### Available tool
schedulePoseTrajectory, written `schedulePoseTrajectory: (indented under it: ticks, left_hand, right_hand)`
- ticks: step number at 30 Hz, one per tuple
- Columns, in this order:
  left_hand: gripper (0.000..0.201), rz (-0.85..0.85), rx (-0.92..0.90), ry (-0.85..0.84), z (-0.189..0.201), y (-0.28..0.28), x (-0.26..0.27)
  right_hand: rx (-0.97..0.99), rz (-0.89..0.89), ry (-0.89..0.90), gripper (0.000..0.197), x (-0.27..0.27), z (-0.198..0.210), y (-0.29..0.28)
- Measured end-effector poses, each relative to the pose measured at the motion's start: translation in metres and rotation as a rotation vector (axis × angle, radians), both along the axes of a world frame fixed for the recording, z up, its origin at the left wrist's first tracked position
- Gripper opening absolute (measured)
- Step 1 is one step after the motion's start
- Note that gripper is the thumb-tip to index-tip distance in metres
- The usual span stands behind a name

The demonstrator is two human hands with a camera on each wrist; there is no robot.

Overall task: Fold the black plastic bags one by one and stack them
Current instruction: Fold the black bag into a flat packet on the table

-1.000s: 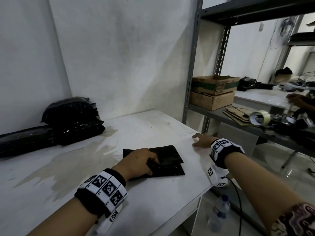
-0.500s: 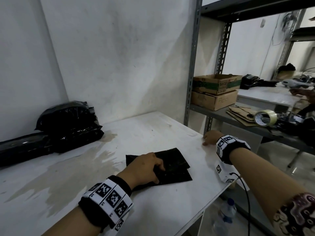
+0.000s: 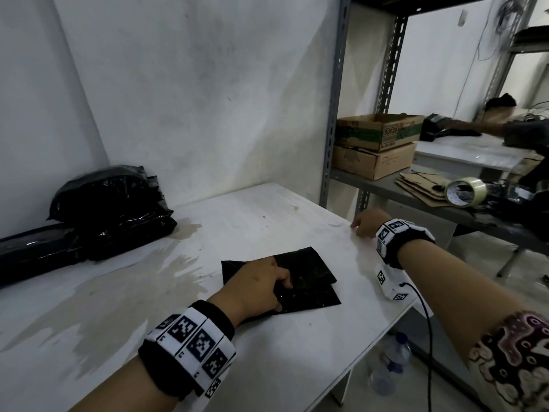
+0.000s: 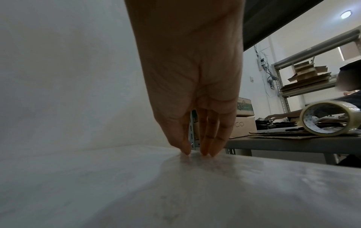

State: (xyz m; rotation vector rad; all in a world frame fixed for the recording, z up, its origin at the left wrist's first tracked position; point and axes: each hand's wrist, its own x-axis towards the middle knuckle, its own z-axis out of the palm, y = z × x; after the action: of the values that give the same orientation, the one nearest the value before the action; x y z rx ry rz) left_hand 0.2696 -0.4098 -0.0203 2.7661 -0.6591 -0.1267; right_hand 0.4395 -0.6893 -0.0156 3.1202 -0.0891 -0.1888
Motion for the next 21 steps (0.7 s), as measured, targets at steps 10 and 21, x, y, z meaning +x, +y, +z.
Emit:
schedulePoseTrajectory:
  ticks: [10, 21]
  left_hand:
    - [0.037, 0.005, -0.011, 0.003, -0.002, -0.001, 0.002]
    - [0.037, -0.006, 0.015, -0.013, 0.000, -0.001, -0.001]
  right_hand:
    - [0.157, -0.082, -0.041, 0.049, 0.009, -0.003, -0.003]
    - [0.159, -0.250, -0.051, 0.059, 0.013, -0.001, 0.011]
